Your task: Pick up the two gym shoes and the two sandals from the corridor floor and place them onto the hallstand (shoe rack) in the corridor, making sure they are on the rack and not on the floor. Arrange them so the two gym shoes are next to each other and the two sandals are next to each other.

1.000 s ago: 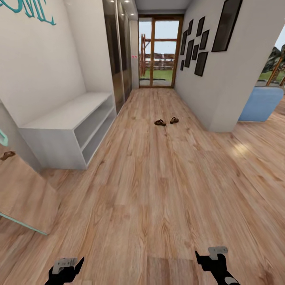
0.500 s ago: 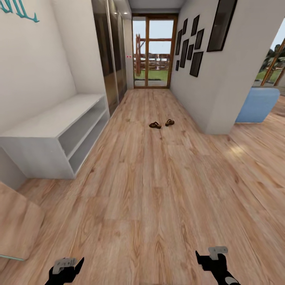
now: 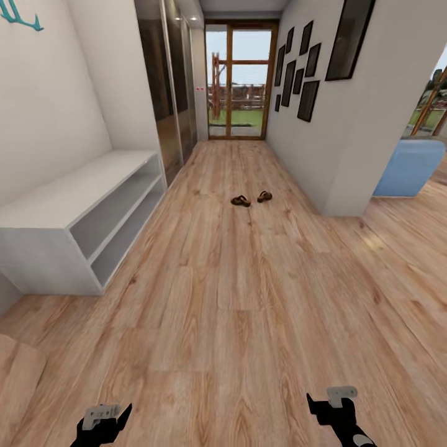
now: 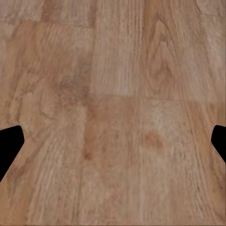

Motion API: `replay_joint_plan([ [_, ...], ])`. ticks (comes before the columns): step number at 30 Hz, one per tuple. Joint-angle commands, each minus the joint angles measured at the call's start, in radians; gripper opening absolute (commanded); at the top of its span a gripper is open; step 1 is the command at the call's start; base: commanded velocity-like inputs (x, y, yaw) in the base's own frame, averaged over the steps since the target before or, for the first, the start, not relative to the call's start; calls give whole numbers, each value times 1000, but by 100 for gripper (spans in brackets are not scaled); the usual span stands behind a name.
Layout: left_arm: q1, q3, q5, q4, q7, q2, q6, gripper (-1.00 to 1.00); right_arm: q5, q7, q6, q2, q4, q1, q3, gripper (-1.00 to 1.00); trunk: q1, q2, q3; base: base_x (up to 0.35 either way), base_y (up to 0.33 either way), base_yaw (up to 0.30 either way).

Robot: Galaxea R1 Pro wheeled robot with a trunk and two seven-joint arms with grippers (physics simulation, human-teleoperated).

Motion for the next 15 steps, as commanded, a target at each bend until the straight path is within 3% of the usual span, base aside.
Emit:
replay_joint_plan([
  [1,0,4,9,1,-10,0,1,100,9,1,-3,0,1,0,-9,100,0,0,-1,326,-117,0],
  [15,-1,4,10,1,-10,0,1,100,10,1,-2,1,1,0,-9,100,0,0,-1,326,-116,0],
])
